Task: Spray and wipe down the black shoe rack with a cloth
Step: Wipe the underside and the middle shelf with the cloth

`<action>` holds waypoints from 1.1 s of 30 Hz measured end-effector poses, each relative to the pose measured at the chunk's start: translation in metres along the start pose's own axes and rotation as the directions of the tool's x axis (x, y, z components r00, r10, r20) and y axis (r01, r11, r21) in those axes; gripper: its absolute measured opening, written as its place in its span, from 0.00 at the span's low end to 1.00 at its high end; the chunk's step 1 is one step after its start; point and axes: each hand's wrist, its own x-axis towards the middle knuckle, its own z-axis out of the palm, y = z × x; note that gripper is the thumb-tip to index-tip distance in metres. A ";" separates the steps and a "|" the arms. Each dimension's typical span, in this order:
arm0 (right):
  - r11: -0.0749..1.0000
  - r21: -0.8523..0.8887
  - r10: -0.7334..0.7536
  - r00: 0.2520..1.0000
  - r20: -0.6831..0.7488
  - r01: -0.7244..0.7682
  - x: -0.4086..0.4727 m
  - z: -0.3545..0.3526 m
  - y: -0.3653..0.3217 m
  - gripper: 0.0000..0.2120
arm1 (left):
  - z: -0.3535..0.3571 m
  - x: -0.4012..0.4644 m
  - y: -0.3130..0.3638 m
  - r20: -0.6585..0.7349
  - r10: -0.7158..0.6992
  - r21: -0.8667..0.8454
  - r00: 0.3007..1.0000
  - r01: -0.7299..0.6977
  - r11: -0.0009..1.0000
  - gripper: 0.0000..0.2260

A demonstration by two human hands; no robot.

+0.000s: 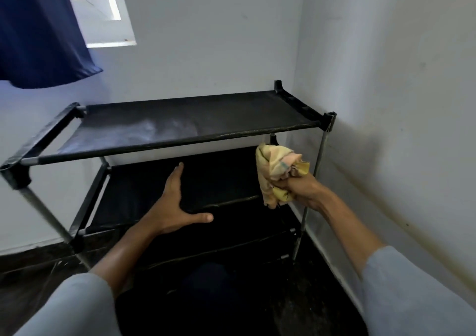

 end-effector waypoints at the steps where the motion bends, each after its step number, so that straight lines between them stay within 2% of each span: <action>1: 0.998 0.048 0.032 0.999 0.004 -0.032 -0.006 0.003 0.005 0.11 | -0.006 -0.010 -0.006 -0.016 0.011 0.005 1.000 -0.011 1.000 0.67; 4: 0.972 0.181 0.143 0.989 0.038 -0.147 -0.023 0.020 0.018 0.07 | -0.019 -0.042 -0.023 -0.062 -0.013 0.041 0.998 0.016 0.999 0.64; 7: 0.949 0.249 0.184 0.981 0.066 -0.194 -0.037 0.040 0.026 0.07 | -0.024 -0.070 -0.043 -0.084 -0.090 0.065 0.992 0.095 0.993 0.62; 9: 0.946 0.252 0.186 0.978 0.096 -0.205 -0.044 0.054 0.030 0.08 | -0.022 -0.087 -0.057 -0.106 -0.117 0.091 0.987 0.127 0.988 0.55; 12: 0.947 0.206 0.223 0.965 0.137 -0.248 -0.050 0.074 0.039 0.11 | -0.015 -0.107 -0.085 -0.145 -0.158 0.098 0.977 0.173 0.980 0.41; 15: 0.940 0.170 0.267 0.948 0.174 -0.296 -0.049 0.093 0.055 0.24 | -0.010 -0.125 -0.118 -0.153 -0.243 0.061 0.958 0.255 0.965 0.40; 16: 0.940 0.147 0.279 0.943 0.181 -0.307 -0.047 0.100 0.062 0.26 | -0.008 -0.130 -0.131 -0.162 -0.268 0.048 0.950 0.279 0.959 0.41; 20: 0.952 -0.030 0.304 0.932 0.198 -0.305 -0.036 0.130 0.094 0.22 | 0.006 -0.139 -0.185 -0.225 -0.362 0.010 0.904 0.374 0.927 0.42; 25: 0.950 -0.285 0.201 0.951 0.237 -0.130 -0.007 0.174 0.115 0.15 | 0.023 -0.135 -0.221 -0.333 -0.409 -0.093 0.850 0.402 0.911 0.36; 28: 0.938 -0.347 0.128 0.942 0.309 -0.014 0.016 0.202 0.124 0.12 | 0.033 -0.126 -0.226 -0.500 -0.390 -0.013 0.774 0.443 0.896 0.28; 31: 0.863 -0.477 0.031 0.922 0.386 0.170 0.044 0.234 0.129 0.12 | 0.040 -0.114 -0.224 -0.606 -0.387 -0.048 0.695 0.454 0.890 0.24; 33: 0.757 -0.575 -0.042 0.901 0.431 0.310 0.066 0.253 0.136 0.06 | 0.045 -0.102 -0.225 -0.616 -0.374 -0.060 0.693 0.432 0.900 0.26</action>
